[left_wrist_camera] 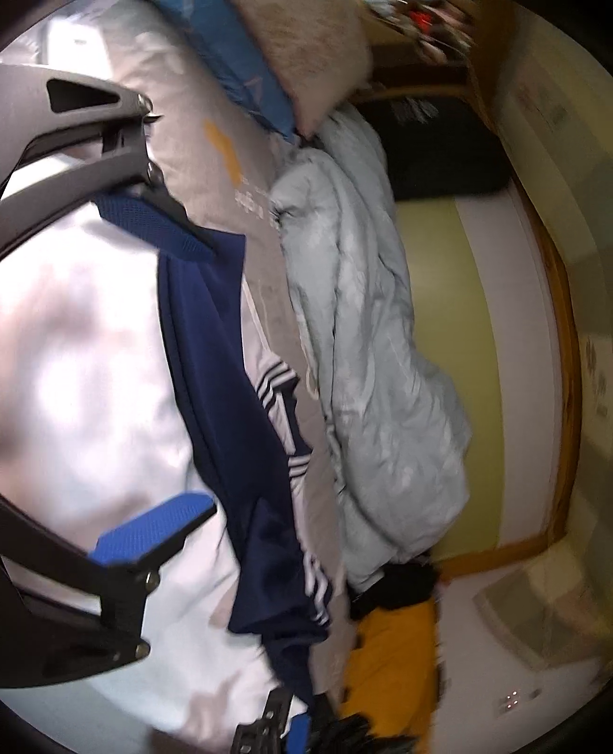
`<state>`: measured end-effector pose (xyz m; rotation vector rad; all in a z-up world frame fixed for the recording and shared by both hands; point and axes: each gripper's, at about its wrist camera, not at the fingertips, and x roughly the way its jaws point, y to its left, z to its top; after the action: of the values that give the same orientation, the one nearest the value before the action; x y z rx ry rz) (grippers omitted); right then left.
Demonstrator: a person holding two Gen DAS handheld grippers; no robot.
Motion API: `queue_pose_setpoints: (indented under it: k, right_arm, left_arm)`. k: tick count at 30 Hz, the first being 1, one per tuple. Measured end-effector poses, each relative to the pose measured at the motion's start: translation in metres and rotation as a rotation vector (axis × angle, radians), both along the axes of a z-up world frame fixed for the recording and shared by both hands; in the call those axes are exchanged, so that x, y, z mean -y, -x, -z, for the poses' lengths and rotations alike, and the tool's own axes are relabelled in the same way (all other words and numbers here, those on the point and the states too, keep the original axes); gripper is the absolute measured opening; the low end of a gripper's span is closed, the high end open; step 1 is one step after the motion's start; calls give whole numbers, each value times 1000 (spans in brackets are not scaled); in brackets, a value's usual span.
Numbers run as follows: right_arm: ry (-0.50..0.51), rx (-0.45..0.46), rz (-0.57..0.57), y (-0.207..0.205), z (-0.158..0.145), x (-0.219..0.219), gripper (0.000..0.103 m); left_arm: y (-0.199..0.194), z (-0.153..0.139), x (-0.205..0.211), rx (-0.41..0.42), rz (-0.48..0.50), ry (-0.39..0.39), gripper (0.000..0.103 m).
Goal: Fold large clothes
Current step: 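Lay the navy sleeve down on the jacket and open the right gripper, then grasp the striped navy sleeve cuff with the left gripper and fold it across the jacket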
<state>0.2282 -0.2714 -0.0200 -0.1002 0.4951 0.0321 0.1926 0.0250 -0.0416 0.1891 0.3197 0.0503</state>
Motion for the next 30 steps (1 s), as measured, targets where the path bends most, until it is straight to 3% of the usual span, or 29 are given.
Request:
queue_pose_setpoints:
  k: [2,4,7,9,16,17,19,21,23,25,30]
  right_arm:
    - [-14,-1,8,-2,-1,3,67]
    - [-11,5,3,-1,0,1,79]
    - [-11,14,21,0,1,1,89]
    - [-18,2,69,-2,3,4,103]
    - [-79,-32,151,-6,7,21,103]
    - [-90,-36,160,-7,7,24,103]
    - [-107,-36,176,-6,8,28,103]
    - [-106,-34,196,-6,8,29,103]
    - [-86,-22,194,-3,6,25,103]
    - [-55,-14,190,-3,6,19,103]
    - [-5,-29,177,-7,8,9,103]
  left_arm:
    - [-1,-9,13,-20,52,36,91]
    - [-9,-23,26,-55,119,119,91]
    - [-35,-41,51,-123,186,179,84]
    - [-56,-46,67,-190,244,222,81]
    - [-119,-24,112,-409,292,282,66]
    - [-127,-18,115,-442,291,289,59]
    - [-141,-4,117,-491,255,297,43]
    - [-151,8,117,-531,243,314,17]
    - [-153,10,111,-523,214,313,6]
    - [-153,1,101,-466,64,234,6]
    - [-160,-21,44,-389,-141,193,5]
